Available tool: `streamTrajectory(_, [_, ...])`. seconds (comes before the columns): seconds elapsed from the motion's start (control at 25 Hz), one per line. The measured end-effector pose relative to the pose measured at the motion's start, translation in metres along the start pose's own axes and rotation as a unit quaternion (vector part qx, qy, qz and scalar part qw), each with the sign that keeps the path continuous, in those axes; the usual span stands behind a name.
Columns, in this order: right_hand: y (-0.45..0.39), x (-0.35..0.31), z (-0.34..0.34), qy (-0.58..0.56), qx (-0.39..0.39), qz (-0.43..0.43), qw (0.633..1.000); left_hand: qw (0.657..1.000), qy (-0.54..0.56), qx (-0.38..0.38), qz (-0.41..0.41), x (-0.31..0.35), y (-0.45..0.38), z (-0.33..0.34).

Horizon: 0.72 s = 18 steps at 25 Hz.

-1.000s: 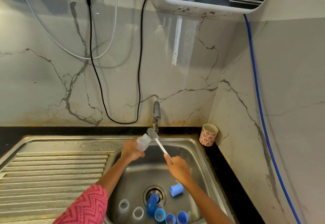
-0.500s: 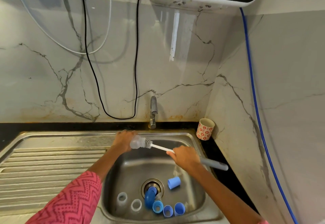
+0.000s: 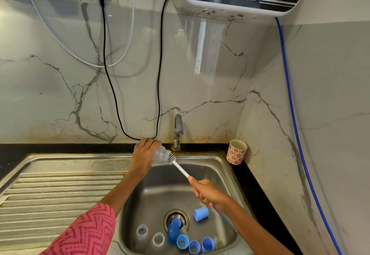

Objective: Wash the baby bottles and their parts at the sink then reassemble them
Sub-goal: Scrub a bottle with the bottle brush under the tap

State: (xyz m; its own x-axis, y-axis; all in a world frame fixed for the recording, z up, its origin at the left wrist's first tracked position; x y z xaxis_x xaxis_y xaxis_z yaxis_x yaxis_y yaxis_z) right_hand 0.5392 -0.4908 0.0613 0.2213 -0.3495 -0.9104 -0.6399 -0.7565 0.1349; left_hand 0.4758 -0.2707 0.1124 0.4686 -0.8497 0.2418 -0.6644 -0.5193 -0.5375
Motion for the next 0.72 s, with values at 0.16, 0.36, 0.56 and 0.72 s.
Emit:
streamTrajectory(0.16, [-0.005,-0.003,0.0,0.223,-0.006,-0.014,0.975,0.998,-0.042,-0.044,0.02,0.001,-0.005,0.015])
streamTrajectory(0.36, [-0.01,-0.039,-0.008,0.628,0.017,-0.18,0.757,0.937,-0.066,-0.342,0.024,0.023,0.011,0.054])
streamTrajectory(0.56, [-0.007,-0.027,0.0,0.457,0.092,-0.044,0.884,0.984,-0.052,-0.125,0.115,0.053,-0.009,0.031])
streamTrajectory(0.72, [-0.002,-0.015,0.027,-0.022,-0.025,0.066,0.997,0.977,-0.092,-0.001,0.194,0.045,-0.018,0.013])
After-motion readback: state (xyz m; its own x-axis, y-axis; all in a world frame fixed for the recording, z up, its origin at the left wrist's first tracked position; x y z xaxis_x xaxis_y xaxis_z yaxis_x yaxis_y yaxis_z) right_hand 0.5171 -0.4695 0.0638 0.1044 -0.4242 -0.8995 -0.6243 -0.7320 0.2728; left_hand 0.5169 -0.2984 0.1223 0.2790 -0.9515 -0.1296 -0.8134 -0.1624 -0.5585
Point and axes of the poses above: each hand's wrist, its own y-axis away from the middle knuckle, its own z-axis out of the palm, x = y × z, the point moved 6 cm from there along -y, towards the middle knuckle, and after that the axes turned 14 degrees about -z, right-handed, at the moved point
